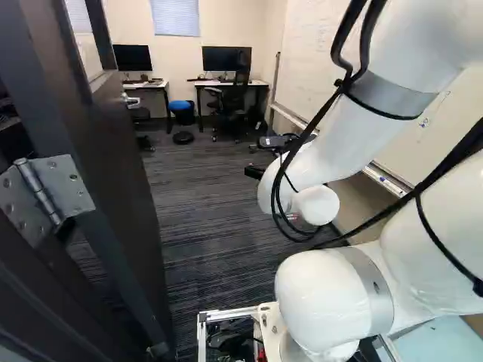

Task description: Open the door and move inside

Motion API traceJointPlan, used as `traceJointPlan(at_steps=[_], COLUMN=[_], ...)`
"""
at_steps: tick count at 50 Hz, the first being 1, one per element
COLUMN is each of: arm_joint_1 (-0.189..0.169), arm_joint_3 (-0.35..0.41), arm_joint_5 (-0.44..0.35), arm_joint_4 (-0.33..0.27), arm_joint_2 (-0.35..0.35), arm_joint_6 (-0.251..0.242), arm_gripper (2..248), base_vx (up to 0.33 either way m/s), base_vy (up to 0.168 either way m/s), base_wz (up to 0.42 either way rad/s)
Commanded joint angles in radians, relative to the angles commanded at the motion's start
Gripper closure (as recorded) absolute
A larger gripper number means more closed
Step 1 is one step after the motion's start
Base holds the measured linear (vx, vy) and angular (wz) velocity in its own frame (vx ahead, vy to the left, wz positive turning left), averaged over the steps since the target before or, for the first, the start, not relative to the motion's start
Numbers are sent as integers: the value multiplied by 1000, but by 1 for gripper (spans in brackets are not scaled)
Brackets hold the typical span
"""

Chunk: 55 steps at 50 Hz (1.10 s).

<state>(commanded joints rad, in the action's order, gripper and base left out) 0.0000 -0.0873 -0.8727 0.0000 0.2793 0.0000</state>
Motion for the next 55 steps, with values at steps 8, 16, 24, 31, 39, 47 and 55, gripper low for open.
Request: traceJointPlan(at_steps=[8, 16, 24, 31, 39, 47, 55], arm_joint_1=[0, 0, 0, 0, 0, 0, 0], arm_joint_3=[0, 0, 0, 0, 0, 0, 0], arm_joint_5=[0, 0, 0, 0, 0, 0, 0], arm_joint_4=[0, 0, 0, 0, 0, 0, 0], arm_joint_2=[0, 0, 0, 0, 0, 0, 0], arm_joint_6=[0, 0, 0, 0, 0, 0, 0], arm_gripper=[3, 3, 3, 3, 3, 3, 3], base_vx=[114, 95, 68, 81, 94, 110, 135], base_vy=[0, -9, -3, -7, 13, 1, -2], base_wz=[-8, 0, -6, -12, -12, -7, -4])
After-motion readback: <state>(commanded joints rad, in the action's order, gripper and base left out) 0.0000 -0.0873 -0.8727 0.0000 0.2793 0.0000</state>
